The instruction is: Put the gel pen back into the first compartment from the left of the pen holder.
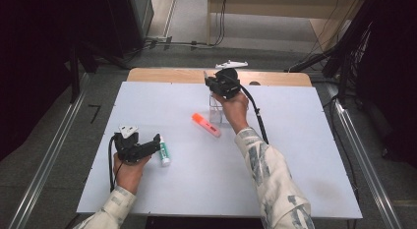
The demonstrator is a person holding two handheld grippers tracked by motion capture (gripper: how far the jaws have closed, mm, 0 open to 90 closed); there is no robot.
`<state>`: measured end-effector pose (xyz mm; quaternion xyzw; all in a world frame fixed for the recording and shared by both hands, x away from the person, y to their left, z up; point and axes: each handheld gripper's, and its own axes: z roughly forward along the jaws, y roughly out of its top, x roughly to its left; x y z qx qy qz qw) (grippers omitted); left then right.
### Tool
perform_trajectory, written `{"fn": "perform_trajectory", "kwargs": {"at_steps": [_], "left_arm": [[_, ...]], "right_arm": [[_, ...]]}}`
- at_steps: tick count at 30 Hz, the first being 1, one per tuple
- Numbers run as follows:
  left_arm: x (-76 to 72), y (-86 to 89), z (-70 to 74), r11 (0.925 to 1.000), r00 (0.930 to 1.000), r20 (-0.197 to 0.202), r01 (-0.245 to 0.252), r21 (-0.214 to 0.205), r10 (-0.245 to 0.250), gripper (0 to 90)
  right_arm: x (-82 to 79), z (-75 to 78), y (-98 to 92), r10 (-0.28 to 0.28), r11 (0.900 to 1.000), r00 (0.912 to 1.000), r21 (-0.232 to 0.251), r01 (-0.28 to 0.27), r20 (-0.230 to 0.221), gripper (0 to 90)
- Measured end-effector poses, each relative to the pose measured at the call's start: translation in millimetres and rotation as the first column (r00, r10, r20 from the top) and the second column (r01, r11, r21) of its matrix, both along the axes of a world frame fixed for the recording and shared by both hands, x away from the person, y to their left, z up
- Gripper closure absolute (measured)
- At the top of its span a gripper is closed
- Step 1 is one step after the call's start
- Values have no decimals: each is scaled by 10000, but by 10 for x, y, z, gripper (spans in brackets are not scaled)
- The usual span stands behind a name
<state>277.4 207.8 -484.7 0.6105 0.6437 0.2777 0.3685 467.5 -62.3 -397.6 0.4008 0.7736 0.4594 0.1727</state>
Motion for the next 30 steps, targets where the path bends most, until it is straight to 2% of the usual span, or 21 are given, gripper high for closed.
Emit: {"fn": "perform_trajectory", "kwargs": {"at_steps": [13, 25, 30], "left_arm": [[7, -7, -8, 10000, 10000, -57, -12, 63, 12, 97], [9, -11, -12, 10000, 10000, -60, -19, 70, 19, 97], [8, -6, -12, 10000, 10000, -54, -30, 68, 31, 97]], "right_arm": [[-178, -70, -136, 147, 9989, 9998, -451, -142, 123, 781], [-212, -180, -159, 77, 9955, 9999, -939, -90, -146, 777], [-205, -200, -162, 30, 9951, 9996, -987, -58, -280, 773]]}}
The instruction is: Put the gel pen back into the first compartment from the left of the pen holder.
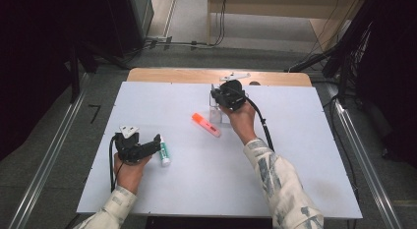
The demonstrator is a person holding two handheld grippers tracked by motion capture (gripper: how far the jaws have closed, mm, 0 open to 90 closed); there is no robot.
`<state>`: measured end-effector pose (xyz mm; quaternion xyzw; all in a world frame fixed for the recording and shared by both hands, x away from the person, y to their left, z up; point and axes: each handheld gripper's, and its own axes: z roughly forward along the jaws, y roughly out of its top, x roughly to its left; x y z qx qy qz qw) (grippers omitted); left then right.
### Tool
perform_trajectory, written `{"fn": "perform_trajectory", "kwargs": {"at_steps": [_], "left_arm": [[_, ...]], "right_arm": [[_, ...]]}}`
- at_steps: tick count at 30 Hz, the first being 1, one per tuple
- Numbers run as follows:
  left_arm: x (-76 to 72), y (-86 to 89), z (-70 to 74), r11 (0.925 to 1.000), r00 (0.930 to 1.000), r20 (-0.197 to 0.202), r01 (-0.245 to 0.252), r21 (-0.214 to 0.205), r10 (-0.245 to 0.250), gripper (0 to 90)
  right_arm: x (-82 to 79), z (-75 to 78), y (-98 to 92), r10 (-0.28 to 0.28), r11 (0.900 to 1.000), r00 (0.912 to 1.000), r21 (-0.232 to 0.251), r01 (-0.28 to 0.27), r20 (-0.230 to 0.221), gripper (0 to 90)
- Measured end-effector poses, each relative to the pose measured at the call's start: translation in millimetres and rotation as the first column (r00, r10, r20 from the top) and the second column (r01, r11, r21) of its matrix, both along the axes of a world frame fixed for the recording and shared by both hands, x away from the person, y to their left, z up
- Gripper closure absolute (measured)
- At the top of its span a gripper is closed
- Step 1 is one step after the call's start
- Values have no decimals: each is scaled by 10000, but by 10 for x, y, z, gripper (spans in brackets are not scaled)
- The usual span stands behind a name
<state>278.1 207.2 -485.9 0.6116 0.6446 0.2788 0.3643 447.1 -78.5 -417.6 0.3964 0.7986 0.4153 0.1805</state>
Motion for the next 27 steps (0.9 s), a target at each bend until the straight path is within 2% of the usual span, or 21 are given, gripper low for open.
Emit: {"fn": "perform_trajectory", "kwargs": {"at_steps": [7, 13, 20, 27], "left_arm": [[-1, -3, 0, 10000, 10000, -14, 3, 13, -3, 97], [1, -7, -2, 10000, 10000, -7, -3, 16, 3, 97], [2, -2, -1, 10000, 10000, -9, -25, 8, 25, 97], [3, -11, -4, 10000, 10000, -2, -8, 46, 8, 97]], "right_arm": [[-5, -8, -22, -51, 10000, 10000, 18, 51, -21, 764], [-21, -41, -57, 7, 9999, 9999, 115, -5, -171, 706], [-90, -4, -114, 239, 9991, 9997, 348, -240, 25, 661], [-226, 66, -169, 563, 9966, 9980, 581, -579, 287, 586]]}}
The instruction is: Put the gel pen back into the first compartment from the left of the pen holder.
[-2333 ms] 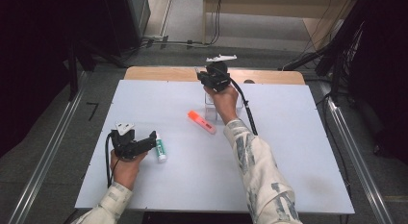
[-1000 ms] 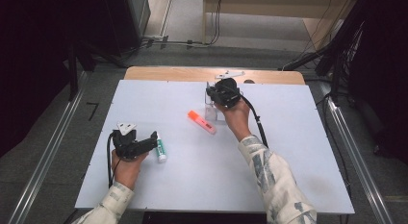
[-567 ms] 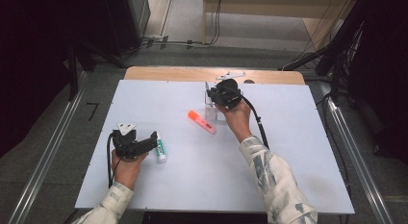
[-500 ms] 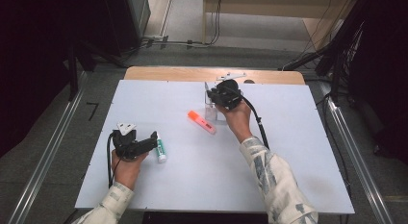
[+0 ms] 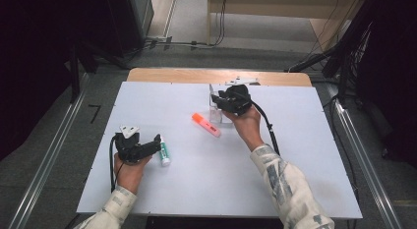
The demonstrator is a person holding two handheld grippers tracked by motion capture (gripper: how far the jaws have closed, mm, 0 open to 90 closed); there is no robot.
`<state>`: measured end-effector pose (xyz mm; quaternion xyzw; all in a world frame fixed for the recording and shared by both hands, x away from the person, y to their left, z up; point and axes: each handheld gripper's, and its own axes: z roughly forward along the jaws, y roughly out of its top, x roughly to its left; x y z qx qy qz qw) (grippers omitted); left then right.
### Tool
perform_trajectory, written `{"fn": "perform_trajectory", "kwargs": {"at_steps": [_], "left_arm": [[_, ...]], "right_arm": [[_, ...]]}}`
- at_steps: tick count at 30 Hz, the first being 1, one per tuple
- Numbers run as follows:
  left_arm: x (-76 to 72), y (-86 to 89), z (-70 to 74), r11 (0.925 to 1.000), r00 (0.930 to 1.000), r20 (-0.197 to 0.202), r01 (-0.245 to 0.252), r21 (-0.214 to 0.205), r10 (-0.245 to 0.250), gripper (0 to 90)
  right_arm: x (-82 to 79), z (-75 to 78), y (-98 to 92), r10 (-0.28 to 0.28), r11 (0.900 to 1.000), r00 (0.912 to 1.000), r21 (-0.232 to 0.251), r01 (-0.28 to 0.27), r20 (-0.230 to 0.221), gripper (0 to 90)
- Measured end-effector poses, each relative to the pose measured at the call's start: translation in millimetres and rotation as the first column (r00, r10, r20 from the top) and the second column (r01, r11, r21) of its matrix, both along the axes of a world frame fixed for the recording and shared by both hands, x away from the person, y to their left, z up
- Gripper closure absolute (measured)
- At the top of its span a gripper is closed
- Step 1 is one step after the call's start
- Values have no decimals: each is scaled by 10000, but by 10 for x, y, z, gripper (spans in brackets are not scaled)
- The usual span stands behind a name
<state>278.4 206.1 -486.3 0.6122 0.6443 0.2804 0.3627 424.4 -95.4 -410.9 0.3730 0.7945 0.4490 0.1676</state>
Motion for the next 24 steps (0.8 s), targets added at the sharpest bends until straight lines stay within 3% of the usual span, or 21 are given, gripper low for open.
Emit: {"fn": "perform_trajectory", "kwargs": {"at_steps": [12, 17, 24], "left_arm": [[4, -3, 0, 10000, 10000, -13, 4, 32, -4, 97], [3, -16, 1, 10000, 10000, -10, 10, 52, -10, 97], [6, -21, -3, 10000, 10000, -21, 8, 62, -8, 97]], "right_arm": [[-272, 38, -99, 652, 9974, 9977, 311, -657, 185, 511], [-396, 45, -118, 821, 9963, 9957, 210, -831, 438, 510], [-506, -68, -145, 1053, 9944, 9943, 103, -1055, 190, 512]]}}
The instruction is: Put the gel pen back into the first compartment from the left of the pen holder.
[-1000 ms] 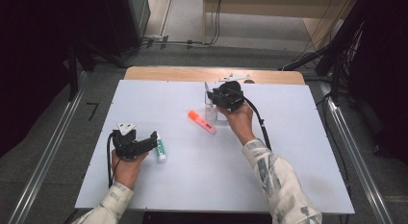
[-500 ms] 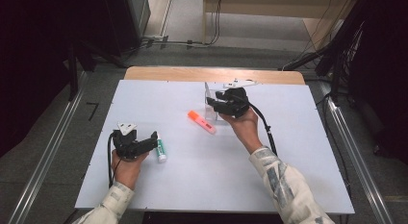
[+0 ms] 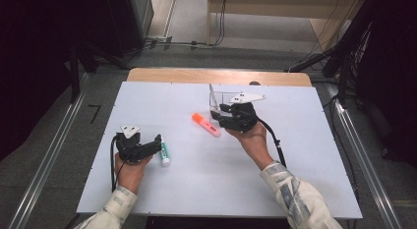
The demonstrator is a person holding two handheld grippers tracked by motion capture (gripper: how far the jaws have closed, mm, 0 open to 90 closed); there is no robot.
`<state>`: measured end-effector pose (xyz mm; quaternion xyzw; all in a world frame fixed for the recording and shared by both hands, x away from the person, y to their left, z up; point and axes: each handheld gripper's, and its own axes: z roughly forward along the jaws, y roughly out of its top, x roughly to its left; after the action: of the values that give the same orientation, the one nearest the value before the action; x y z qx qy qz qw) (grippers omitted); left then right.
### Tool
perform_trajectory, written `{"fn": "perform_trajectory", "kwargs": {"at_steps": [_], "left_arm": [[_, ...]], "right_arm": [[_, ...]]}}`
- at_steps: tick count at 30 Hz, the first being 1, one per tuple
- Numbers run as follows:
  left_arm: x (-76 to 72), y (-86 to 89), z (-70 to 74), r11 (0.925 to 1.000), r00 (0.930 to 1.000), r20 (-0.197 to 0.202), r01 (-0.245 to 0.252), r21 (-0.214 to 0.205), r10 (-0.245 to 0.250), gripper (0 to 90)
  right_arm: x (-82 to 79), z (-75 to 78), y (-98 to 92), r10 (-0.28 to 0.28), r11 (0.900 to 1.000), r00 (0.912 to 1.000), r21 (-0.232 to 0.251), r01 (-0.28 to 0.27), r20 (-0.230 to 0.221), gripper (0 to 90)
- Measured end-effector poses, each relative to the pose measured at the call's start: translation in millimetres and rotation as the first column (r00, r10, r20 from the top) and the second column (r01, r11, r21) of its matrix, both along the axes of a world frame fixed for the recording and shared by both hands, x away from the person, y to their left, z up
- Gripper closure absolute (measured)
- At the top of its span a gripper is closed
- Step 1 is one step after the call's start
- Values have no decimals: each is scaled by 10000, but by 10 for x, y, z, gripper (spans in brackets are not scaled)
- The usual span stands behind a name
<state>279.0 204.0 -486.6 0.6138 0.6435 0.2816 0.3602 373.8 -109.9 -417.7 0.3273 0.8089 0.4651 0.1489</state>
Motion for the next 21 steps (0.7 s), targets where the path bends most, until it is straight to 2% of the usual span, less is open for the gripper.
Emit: {"fn": "perform_trajectory", "kwargs": {"at_steps": [11, 21], "left_arm": [[-1, -3, 1, 10000, 10000, 8, 1, -8, -1, 97], [0, -5, -3, 10000, 10000, -17, 31, 15, -31, 97]], "right_arm": [[-31, -221, 62, 74, 9991, 9996, -415, -85, -259, 510], [8, -356, 74, -115, 9974, 9991, -709, 86, -407, 478]]}}
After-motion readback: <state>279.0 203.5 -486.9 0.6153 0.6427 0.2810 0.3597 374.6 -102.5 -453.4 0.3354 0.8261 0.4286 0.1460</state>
